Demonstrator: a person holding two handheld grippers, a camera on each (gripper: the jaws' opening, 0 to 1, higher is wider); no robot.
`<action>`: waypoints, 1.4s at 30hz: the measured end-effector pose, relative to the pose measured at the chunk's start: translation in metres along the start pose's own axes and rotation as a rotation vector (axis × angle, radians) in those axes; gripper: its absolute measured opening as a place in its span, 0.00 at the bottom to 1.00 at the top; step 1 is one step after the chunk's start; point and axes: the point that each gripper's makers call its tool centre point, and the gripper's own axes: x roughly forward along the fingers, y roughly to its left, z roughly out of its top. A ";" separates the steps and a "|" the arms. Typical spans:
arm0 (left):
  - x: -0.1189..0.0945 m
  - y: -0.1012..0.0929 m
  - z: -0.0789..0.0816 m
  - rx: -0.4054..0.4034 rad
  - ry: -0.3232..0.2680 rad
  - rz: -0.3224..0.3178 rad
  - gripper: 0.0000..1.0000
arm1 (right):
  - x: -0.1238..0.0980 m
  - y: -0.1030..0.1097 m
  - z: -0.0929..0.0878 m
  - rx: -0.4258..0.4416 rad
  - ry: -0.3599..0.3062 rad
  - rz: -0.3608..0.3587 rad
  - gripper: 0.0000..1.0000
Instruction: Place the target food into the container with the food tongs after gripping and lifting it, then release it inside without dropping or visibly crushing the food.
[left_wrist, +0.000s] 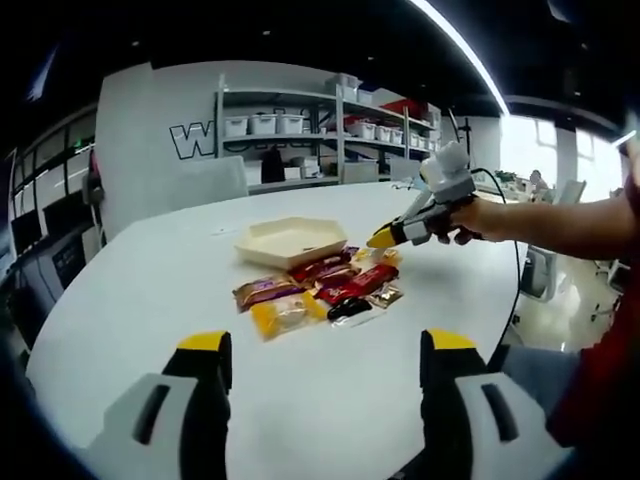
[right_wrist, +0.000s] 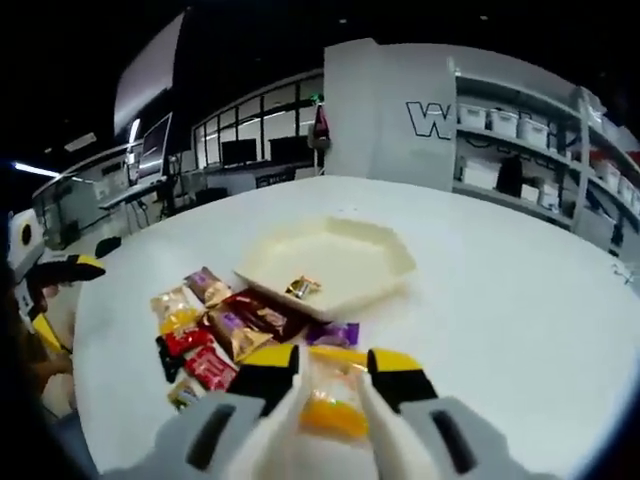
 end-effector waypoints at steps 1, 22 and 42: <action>0.000 0.001 0.000 0.002 0.000 0.004 0.75 | 0.000 0.000 0.000 0.008 0.005 -0.003 0.18; -0.004 0.002 0.004 0.007 -0.005 0.020 0.76 | -0.008 -0.010 0.014 0.287 -0.010 0.026 0.14; -0.001 0.017 0.007 -0.138 -0.060 0.089 0.99 | -0.025 -0.003 0.067 0.282 -0.103 0.081 0.15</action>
